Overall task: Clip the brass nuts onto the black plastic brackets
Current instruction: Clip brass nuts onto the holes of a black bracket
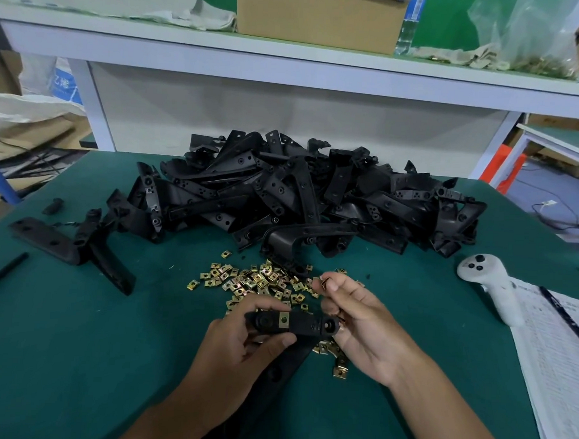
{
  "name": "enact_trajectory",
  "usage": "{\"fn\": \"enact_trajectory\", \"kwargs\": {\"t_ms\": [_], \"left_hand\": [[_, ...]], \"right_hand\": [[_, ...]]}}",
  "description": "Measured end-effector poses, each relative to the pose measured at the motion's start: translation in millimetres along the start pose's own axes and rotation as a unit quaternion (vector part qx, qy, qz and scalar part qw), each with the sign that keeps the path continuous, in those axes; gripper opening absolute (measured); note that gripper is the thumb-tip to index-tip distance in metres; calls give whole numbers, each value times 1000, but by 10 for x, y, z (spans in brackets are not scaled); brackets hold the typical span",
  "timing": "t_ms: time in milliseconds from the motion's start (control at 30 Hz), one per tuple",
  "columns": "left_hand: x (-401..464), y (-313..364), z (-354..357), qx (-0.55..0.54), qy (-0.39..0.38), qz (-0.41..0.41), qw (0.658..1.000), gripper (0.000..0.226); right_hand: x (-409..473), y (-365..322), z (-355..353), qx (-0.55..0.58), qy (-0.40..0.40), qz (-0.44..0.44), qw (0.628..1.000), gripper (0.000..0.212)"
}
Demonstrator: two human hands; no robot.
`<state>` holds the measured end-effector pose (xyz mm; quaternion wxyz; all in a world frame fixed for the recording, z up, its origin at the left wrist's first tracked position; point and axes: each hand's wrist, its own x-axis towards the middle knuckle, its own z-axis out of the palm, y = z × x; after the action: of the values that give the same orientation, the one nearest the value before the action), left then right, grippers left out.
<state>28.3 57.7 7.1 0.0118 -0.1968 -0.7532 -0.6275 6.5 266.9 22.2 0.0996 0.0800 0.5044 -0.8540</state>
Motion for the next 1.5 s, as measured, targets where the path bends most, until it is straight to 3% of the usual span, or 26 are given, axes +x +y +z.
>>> {"fn": "enact_trajectory", "kwargs": {"t_ms": [333,667,1200,1500], "left_hand": [[7,-13,16,0,21,13,1000,27],[8,15,32,-8,17,2,1000,25],[30,-40,11,16,28,33,999,22],[49,-77,-5,11,24,33,999,24]], "right_hand": [[-45,-2,25,-68,-43,-32,996,23],[-103,-39,85,-159,-72,-48,983,6],[-110,-61,51,-173,-86,-72,979,12],[-125,-100,-22,-290,-100,-110,945,11]]}}
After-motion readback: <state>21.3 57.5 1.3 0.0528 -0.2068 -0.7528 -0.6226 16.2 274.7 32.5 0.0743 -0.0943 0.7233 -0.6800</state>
